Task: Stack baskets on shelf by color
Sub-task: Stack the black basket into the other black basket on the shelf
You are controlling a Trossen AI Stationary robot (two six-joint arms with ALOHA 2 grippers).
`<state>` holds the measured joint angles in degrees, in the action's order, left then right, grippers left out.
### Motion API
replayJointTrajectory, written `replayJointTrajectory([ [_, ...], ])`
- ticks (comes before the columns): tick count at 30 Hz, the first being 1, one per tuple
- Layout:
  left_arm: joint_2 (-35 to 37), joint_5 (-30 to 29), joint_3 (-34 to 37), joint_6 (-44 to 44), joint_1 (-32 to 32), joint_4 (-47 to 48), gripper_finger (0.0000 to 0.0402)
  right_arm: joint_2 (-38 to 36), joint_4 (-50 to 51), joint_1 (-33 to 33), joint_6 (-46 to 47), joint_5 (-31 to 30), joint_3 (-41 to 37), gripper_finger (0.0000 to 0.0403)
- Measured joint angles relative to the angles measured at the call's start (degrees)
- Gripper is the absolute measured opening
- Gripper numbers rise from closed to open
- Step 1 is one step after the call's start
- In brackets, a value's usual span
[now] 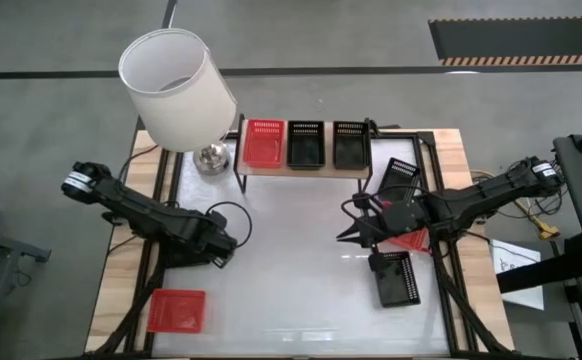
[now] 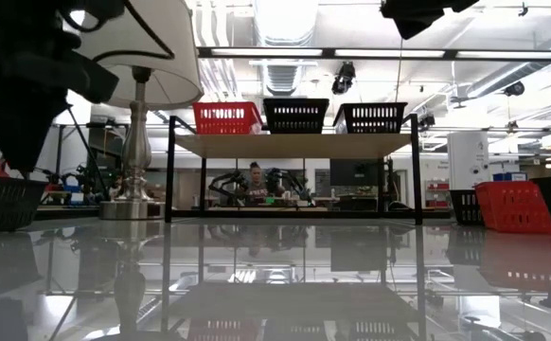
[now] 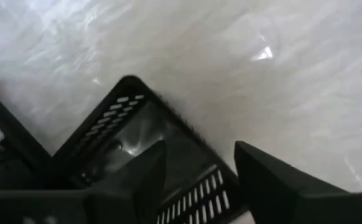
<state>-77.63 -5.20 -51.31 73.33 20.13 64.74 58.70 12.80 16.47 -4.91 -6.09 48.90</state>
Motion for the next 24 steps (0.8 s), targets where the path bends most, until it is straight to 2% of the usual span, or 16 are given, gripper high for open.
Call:
replayJointTrajectory([
  [4, 0.05, -1.39, 2.04, -0.1, -0.43, -3.41, 0.0188, 0.0, 0.06, 0.52, -0.02, 0.0, 0.0, 0.0018],
  [8, -0.36, -2.25, 2.36, -0.16, -0.6, -3.76, 0.0172, 0.0, 0.11, 0.57, -0.02, 0.0, 0.0, 0.0018],
  [24, -2.41, -2.26, 3.6, -0.14, -0.63, -4.67, 0.0009, 0.0, 0.21, 0.57, -0.14, 0.0, -0.11, 0.0018],
])
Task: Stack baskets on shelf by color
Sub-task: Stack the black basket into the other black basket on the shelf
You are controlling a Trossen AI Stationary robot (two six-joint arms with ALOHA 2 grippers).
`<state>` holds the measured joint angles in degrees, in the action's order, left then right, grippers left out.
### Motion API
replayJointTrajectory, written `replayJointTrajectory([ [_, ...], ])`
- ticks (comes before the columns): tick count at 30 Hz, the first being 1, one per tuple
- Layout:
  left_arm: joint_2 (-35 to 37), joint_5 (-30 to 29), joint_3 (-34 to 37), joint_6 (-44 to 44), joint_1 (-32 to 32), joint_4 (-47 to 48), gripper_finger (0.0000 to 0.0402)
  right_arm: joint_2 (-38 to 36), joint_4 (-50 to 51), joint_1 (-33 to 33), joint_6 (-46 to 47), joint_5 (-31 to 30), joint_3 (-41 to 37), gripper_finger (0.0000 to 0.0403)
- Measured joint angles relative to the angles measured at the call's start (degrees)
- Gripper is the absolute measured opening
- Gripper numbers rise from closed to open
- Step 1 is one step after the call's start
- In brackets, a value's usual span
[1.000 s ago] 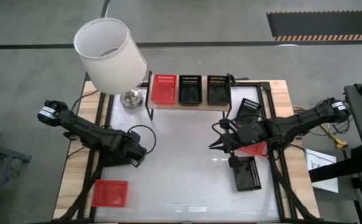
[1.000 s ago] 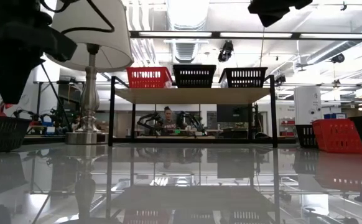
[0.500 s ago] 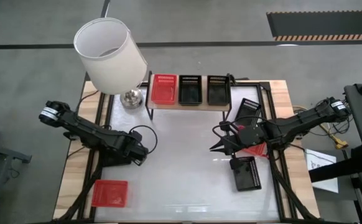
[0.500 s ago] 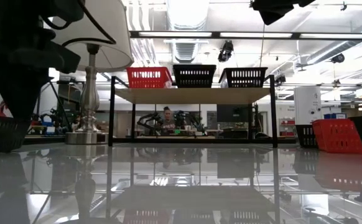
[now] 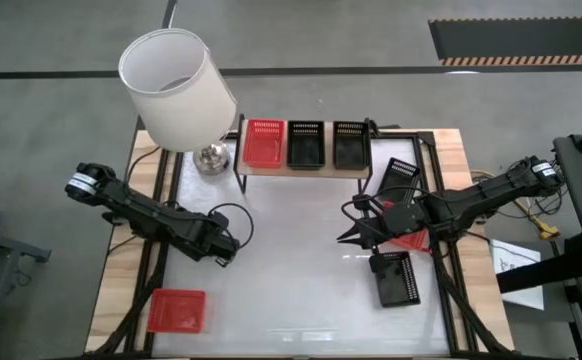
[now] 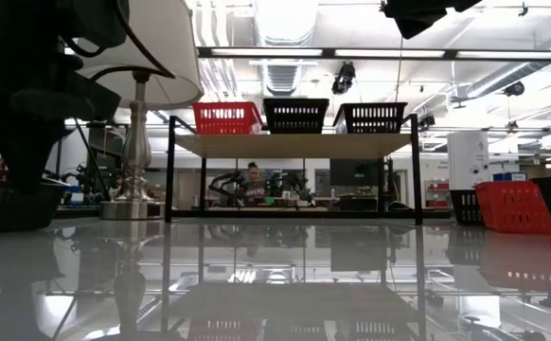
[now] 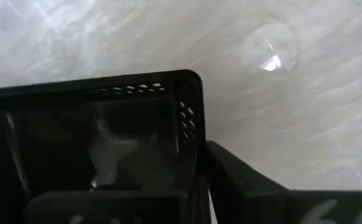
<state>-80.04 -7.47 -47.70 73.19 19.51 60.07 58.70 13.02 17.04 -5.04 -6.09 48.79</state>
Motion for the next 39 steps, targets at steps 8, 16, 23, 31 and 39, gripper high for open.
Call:
replayJointTrajectory([
  [8, 1.53, 5.66, -2.98, -5.65, 0.39, 1.02, 0.0002, 0.0, 0.47, 0.0, -0.02, 0.0, -0.06, 0.0018],
  [16, 2.09, 7.67, -17.16, -28.45, 3.58, 0.99, 0.0001, 0.0, 0.81, 0.0, -0.02, 0.02, -0.09, 0.0018],
  [23, 0.12, 0.87, -30.0, -39.58, 3.81, 1.68, 0.0, 0.0, 3.24, 0.0, 1.24, 0.02, -0.11, 0.0018],
  [31, -12.83, -7.23, -49.46, -51.58, 3.07, 12.55, 0.0, -1.52, 7.63, 0.0, 4.51, -0.09, -0.13, 0.0018],
  [39, -24.31, -16.27, -68.97, -61.66, -0.88, 26.89, 0.0, -2.08, 11.82, 0.0, 8.17, -0.16, -0.13, 0.0018],
])
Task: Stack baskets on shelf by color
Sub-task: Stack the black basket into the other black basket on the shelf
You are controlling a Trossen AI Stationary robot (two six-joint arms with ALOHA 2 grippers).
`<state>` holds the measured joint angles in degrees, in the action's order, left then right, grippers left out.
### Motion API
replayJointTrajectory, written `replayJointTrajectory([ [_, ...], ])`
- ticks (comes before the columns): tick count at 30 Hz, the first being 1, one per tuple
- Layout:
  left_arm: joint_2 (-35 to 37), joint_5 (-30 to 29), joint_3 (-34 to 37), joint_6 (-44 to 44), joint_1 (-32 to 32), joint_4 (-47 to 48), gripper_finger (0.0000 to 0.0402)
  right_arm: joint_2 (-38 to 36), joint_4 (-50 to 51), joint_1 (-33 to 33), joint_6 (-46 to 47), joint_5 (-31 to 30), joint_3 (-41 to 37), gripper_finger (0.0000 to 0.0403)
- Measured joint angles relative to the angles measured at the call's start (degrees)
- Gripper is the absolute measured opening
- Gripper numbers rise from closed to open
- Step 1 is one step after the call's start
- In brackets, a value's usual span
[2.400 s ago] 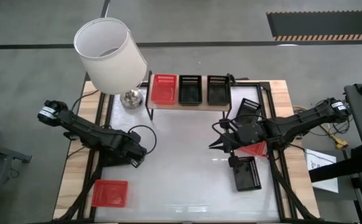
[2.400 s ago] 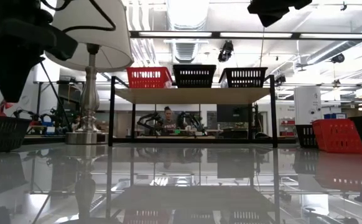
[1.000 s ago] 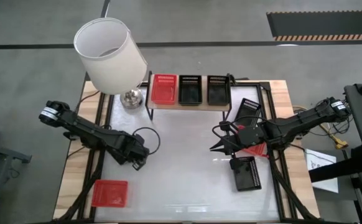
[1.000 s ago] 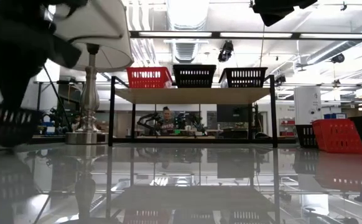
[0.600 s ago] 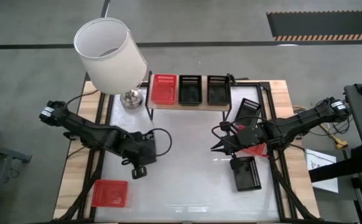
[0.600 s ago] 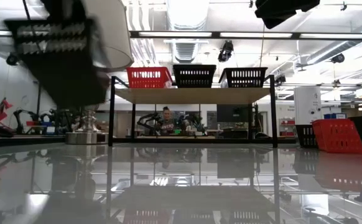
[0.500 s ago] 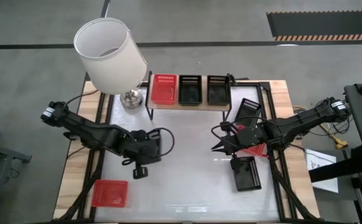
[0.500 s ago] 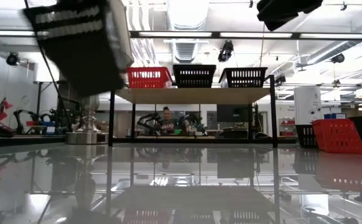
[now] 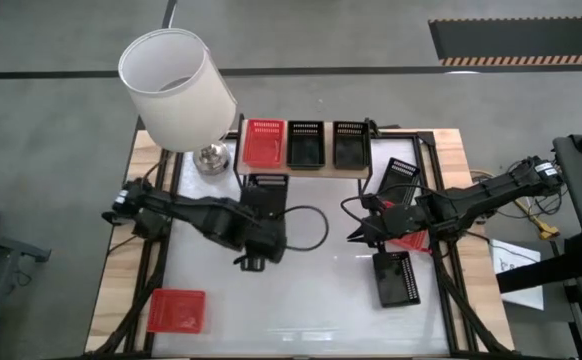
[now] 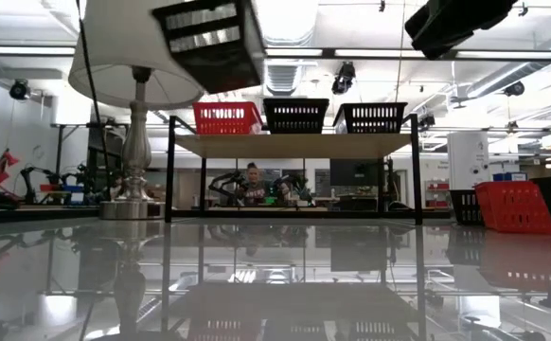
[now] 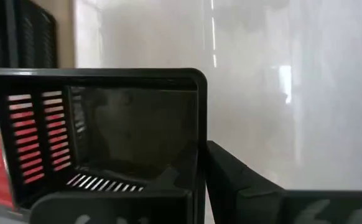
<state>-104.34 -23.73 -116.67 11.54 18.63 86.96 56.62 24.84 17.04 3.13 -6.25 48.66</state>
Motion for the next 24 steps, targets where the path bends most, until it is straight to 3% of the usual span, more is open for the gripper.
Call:
replayJointTrajectory([
  [6, -2.14, -2.57, -5.29, -9.98, -5.11, -2.04, 0.0, -0.08, 2.87, 0.87, 1.86, -2.74, -0.08, 0.0018],
  [17, -2.22, -3.4, -5.58, -27.27, -17.09, -16.6, 0.0, -1.44, 3.19, 4.29, 2.91, -7.27, -0.09, 0.0018],
  [21, -2.22, -3.07, -5.46, -30.04, -21.54, -19.12, 0.0, -1.45, 3.18, 4.61, 2.9, -7.45, -0.09, 0.0018],
  [24, -2.22, 0.54, -5.07, -30.02, -24.52, -20.35, 0.0, -1.44, 3.19, 4.61, 2.89, -7.47, -0.09, 0.0018],
])
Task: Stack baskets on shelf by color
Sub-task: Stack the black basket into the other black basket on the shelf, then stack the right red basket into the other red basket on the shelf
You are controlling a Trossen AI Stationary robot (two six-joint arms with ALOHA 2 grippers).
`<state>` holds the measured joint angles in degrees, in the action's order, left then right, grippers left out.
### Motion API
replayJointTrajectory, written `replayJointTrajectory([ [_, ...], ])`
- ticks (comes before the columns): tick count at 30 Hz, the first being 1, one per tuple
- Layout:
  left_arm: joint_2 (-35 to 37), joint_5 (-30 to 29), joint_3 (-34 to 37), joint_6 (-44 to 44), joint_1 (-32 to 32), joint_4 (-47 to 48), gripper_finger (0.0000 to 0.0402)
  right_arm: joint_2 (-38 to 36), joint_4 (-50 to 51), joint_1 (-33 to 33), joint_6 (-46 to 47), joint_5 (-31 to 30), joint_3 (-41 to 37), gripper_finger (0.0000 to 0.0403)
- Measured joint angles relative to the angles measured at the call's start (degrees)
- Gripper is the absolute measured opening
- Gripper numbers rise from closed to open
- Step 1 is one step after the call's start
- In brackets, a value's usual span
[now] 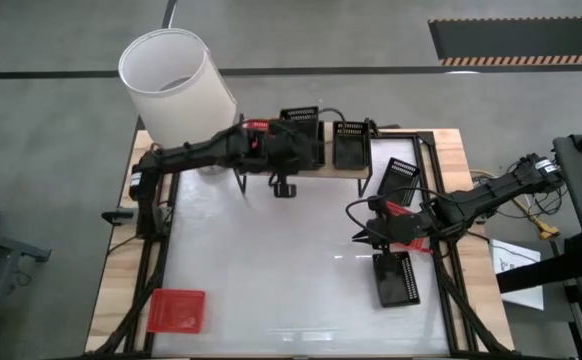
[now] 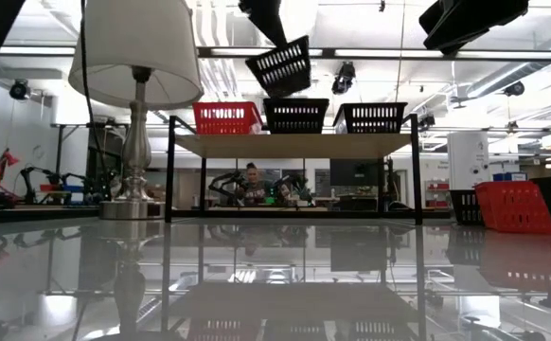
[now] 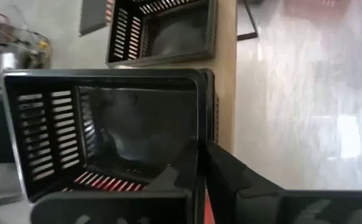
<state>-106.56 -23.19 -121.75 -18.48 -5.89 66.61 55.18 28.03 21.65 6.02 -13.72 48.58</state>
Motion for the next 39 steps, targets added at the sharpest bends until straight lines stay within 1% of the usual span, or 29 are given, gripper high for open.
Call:
replayJointTrajectory([
  [2, -0.25, 2.89, 0.39, 0.18, -1.36, -2.2, 0.0, 0.0, 0.0, -0.02, -0.02, -0.02, 0.0, 0.0018],
  [4, -0.68, 4.15, 0.47, 0.99, -2.29, -3.32, 0.0, 0.0, 0.0, 0.0, -0.02, -0.02, 0.0, 0.0018],
  [11, -3.08, 4.32, 0.56, 1.51, -4.05, -3.23, 0.0, 0.0, 0.01, -0.02, -0.07, -0.02, -0.01, 0.0018],
  [20, -3.89, 4.51, 0.92, 1.53, -4.02, -3.46, 0.0001, 0.0, 0.02, -0.02, -0.19, 0.0, -0.07, 0.0018],
  [23, -3.89, 4.51, 1.25, 1.54, -4.02, -3.86, 0.0013, 0.0, 0.04, -0.02, -0.22, 0.0, -0.07, 0.0018],
  [28, -3.91, 4.51, 2.15, 1.53, -4.02, -6.52, 0.0044, 0.0, 0.04, -0.02, -0.11, 0.0, -0.07, 0.0018],
  [32, -3.98, 4.51, 2.18, 1.14, -4.02, -6.62, 0.0065, 0.02, 0.04, -0.02, -0.09, 0.0, -0.07, 0.0018],
  [36, -3.46, 4.54, 2.22, 1.6, -3.6, -6.33, 0.0074, 0.02, 0.04, -0.02, -0.13, 0.0, -0.13, 0.0018],
  [39, -1.41, 5.84, 2.3, 1.81, -2.05, -5.66, 0.0074, 0.02, 0.09, -0.02, -0.53, 0.0, -0.42, 0.0018],
])
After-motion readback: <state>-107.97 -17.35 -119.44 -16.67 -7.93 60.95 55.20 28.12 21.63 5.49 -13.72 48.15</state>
